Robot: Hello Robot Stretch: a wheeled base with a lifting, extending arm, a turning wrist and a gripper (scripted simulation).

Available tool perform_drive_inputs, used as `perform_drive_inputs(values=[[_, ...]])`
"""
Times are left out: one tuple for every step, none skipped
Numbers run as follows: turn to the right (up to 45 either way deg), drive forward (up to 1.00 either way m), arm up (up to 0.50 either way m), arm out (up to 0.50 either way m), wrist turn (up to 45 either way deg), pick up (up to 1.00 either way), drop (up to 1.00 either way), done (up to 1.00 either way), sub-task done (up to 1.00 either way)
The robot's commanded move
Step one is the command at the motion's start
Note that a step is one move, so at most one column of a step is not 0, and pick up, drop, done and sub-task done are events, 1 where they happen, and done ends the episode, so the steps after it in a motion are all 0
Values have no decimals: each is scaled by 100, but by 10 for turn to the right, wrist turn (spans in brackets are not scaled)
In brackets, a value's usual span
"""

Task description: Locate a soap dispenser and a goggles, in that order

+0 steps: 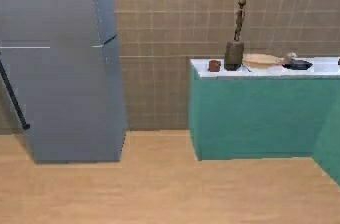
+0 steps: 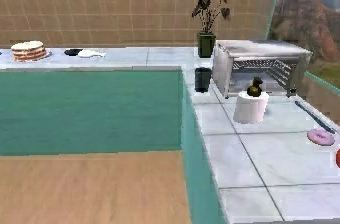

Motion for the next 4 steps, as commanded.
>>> perform_drive_inputs(values=[[0, 40, 0, 0, 0, 0, 0, 0, 0], [-450, 0, 0, 0, 0, 0, 0, 0, 0], [-390, 0, 0, 0, 0, 0, 0, 0, 0], [0, 100, 0, 0, 0, 0, 0, 0, 0]])
